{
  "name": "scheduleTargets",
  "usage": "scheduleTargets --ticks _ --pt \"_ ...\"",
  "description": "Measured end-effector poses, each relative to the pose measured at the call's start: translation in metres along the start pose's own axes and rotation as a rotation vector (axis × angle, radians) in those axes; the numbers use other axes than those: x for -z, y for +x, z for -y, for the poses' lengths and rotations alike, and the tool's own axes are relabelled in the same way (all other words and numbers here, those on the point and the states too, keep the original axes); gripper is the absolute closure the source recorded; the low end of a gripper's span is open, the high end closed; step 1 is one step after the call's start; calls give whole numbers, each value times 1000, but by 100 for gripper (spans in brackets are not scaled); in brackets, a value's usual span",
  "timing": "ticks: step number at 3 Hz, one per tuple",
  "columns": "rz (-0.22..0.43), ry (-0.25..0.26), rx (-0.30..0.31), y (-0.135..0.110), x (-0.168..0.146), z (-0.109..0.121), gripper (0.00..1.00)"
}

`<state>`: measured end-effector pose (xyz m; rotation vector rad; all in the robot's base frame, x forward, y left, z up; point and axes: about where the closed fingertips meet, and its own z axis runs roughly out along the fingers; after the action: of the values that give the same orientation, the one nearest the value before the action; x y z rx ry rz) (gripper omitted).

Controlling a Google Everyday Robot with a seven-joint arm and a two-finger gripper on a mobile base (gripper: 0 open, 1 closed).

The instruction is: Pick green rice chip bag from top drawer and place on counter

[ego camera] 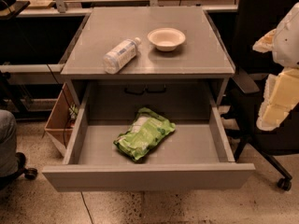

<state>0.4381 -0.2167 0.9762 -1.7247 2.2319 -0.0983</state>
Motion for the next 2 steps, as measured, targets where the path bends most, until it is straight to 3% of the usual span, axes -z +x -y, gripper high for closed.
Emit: scheduleTargets --ticks 1,2 --pt "0 0 0 0 0 0 0" --pt "33 -9 2 -11 -24 -5 0"
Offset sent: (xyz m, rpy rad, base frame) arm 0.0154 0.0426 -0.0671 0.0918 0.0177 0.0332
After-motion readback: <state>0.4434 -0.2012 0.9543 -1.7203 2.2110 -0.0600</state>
